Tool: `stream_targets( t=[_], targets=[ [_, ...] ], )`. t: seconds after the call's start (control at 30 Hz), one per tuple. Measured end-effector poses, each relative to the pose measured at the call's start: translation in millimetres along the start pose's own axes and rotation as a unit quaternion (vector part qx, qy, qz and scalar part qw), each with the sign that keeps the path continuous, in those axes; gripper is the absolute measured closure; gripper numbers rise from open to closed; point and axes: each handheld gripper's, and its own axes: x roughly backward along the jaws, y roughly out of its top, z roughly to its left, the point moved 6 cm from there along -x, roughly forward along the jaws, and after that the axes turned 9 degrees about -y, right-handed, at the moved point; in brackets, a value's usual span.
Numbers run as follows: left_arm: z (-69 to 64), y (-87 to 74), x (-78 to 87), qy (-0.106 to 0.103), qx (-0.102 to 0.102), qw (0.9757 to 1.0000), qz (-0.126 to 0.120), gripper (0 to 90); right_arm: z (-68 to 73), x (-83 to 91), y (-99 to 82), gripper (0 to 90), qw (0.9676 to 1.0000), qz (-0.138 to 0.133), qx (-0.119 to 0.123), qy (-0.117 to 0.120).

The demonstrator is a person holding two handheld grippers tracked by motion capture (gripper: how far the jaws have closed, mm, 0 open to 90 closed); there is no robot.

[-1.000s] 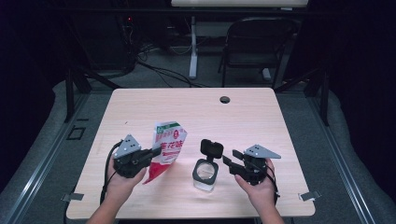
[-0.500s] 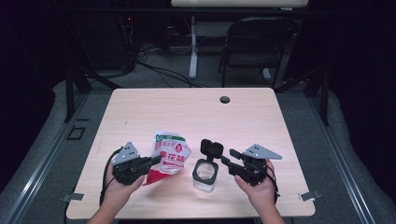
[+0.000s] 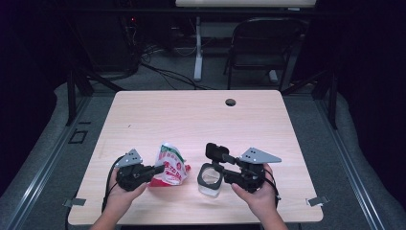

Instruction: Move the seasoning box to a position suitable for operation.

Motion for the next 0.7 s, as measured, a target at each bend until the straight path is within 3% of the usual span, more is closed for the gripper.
stream_targets(
  t=[0.07, 0.1, 0.33, 0.53, 0.7],
  targets=[
    [-2.3, -2.8, -3.4, -0.004, 0.002, 1.0000, 0.007, 90.0, 5.4, -3.0, 0.3, 52.1, 1.0000, 0.002, -0.001, 0.008],
    [-3.1, -5.2, -5.6, -0.007, 0.000, 0.9999, 0.013, 90.0, 9.7, -5.4, 0.1, 51.6, 0.9997, 0.016, 0.002, 0.017],
    [-7.4, -7.4, -10.3, -0.018, 0.003, 0.9997, 0.014, 90.0, 25.4, -11.8, 5.2, 49.8, 0.9987, 0.027, 0.013, 0.041],
    [-10.0, -9.9, -12.6, -0.023, 0.003, 0.9995, 0.021, 90.0, 45.7, -25.9, 5.3, 49.4, 0.9960, 0.050, 0.026, 0.070],
    [-11.3, -10.2, -13.4, -0.025, 0.001, 0.9994, 0.022, 90.0, 62.5, -32.3, 5.4, 49.4, 0.9943, 0.052, 0.030, 0.088]
  ],
)
